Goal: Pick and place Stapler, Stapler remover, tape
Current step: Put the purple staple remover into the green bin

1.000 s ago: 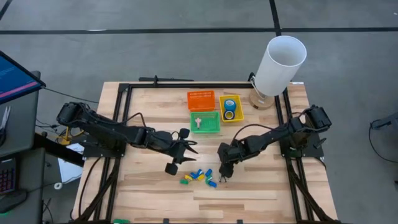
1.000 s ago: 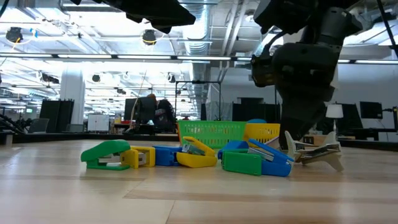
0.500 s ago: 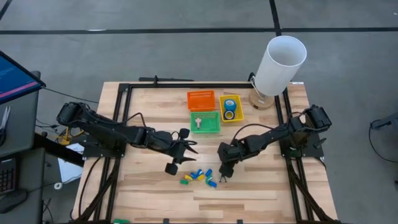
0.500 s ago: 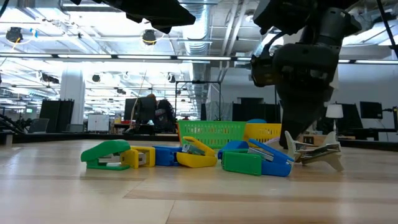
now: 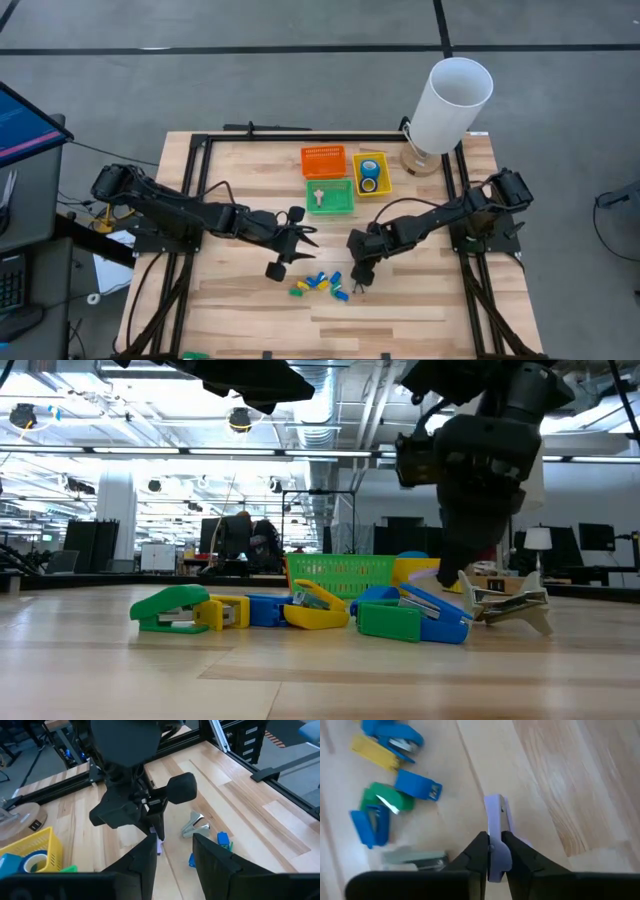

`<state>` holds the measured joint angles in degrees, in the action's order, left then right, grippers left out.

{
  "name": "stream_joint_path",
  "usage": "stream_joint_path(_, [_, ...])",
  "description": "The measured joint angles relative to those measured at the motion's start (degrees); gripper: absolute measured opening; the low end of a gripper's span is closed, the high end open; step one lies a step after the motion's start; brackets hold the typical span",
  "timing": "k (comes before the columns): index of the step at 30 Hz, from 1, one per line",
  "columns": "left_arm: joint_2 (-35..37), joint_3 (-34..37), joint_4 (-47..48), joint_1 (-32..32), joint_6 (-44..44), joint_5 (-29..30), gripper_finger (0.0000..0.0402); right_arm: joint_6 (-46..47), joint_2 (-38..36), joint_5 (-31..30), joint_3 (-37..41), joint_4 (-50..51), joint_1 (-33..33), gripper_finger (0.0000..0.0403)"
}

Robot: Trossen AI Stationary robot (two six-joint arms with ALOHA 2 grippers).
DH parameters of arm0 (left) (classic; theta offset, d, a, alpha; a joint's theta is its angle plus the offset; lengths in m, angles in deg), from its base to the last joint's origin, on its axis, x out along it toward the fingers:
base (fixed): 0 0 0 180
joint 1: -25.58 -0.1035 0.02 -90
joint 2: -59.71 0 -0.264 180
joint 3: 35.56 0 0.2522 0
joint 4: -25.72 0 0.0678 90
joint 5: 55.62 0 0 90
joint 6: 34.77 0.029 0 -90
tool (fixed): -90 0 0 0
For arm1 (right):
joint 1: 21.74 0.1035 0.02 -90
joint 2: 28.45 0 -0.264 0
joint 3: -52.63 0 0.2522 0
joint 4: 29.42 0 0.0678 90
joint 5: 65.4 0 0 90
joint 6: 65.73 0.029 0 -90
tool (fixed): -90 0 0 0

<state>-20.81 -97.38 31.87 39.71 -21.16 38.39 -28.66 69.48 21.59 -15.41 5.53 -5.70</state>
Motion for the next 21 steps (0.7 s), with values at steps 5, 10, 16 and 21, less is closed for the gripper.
stream_joint_path(5, [-2.31, -0.03, -0.61, 0.00, -1.02, 0.00, 0.0117, -1.58, 0.00, 0.01, -1.49, -0.08, 0.02, 0.0027])
stream_joint_path(10, [-9.63, -0.03, -7.58, -0.74, -0.55, -0.03, 0.0118, -3.23, 0.00, -0.03, -3.58, -0.21, 0.00, 0.0041])
stream_joint_path(16, [-17.54, 0.01, -14.03, -3.93, 1.49, 0.52, 0.0118, -4.70, 0.00, -0.04, -4.93, -0.20, 0.40, 0.0035])
stream_joint_path(21, [-18.53, 0.01, -14.19, -5.85, -0.11, -0.50, 0.0118, -5.73, -0.14, -0.01, -4.99, -0.05, 0.44, 0.0028])
